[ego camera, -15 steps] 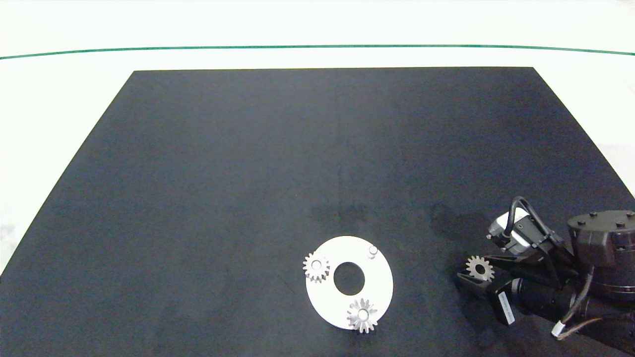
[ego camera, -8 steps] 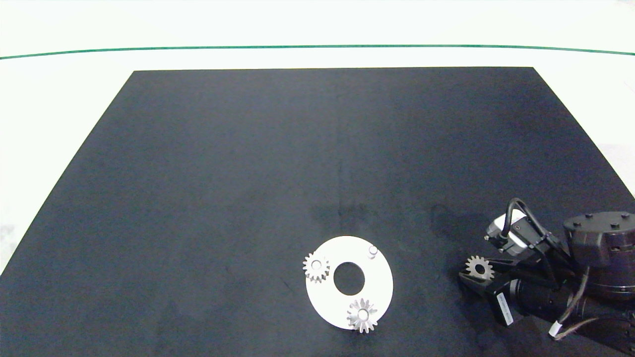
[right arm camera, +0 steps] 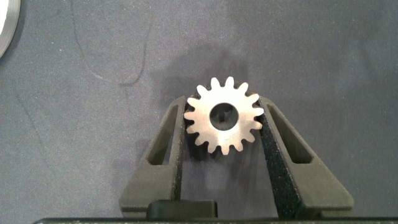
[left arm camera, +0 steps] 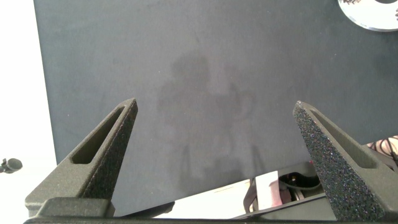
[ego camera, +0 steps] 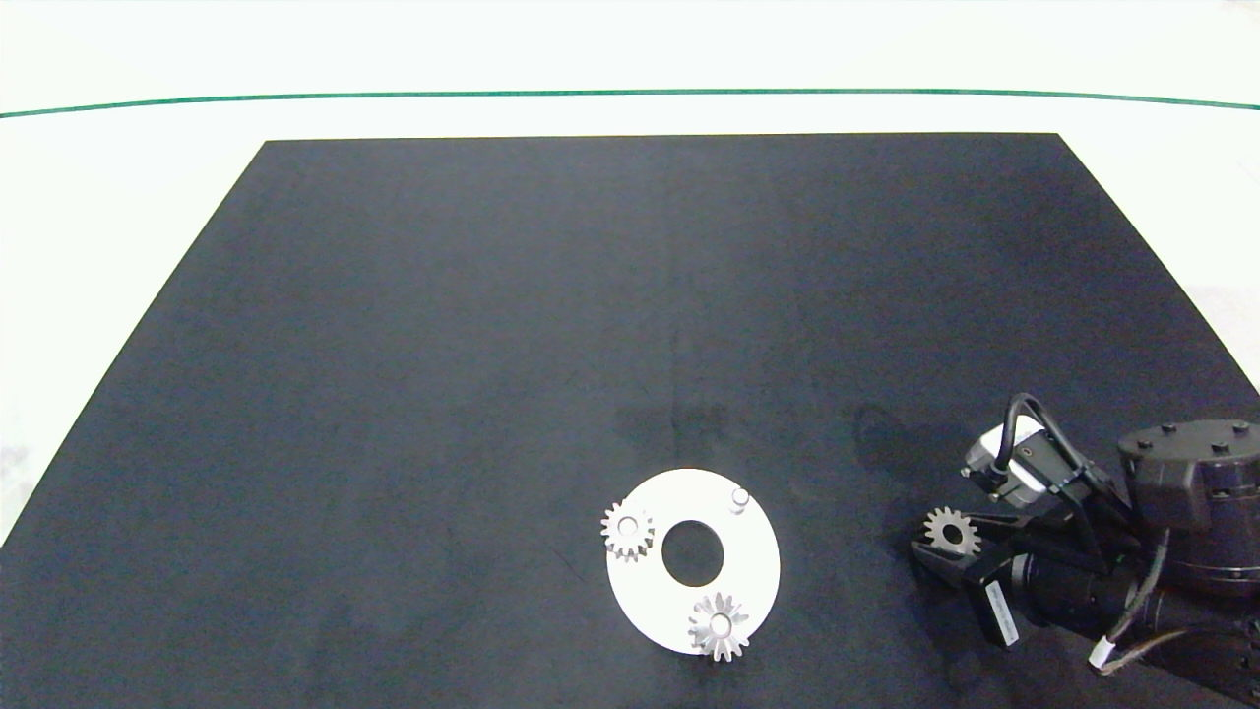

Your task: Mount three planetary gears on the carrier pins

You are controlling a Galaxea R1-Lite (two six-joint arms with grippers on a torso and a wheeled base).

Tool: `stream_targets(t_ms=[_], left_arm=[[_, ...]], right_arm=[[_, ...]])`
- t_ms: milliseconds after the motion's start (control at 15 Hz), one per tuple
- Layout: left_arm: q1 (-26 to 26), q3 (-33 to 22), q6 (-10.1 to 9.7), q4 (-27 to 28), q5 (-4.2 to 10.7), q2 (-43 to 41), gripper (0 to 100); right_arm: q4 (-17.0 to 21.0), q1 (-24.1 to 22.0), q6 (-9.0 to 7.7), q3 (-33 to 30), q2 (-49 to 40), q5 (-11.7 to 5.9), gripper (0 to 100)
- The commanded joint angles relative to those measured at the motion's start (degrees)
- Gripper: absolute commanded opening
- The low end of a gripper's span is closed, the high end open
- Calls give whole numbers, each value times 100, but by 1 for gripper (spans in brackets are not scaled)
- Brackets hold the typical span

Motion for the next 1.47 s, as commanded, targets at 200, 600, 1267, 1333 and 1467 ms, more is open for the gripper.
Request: stream_targets(t_ms=[200, 600, 1267, 1333, 1467], left_arm=[[7, 18, 8, 24, 0, 18, 100], [-1, 27, 8, 24, 0, 18, 100], [7, 62, 17, 24, -18, 70, 100], [7, 53, 17, 24, -18, 70, 100], [16, 62, 17, 24, -26, 70, 100]], right_arm=[[-16, 2, -18, 2, -5, -16, 15], [-289, 2, -9, 20, 127, -16, 3], [1302, 766, -97, -947, -1016, -306, 0], [1891, 986, -97, -1255, -1130, -306, 0], [2409, 1329, -88, -1747, -1077, -350, 0]])
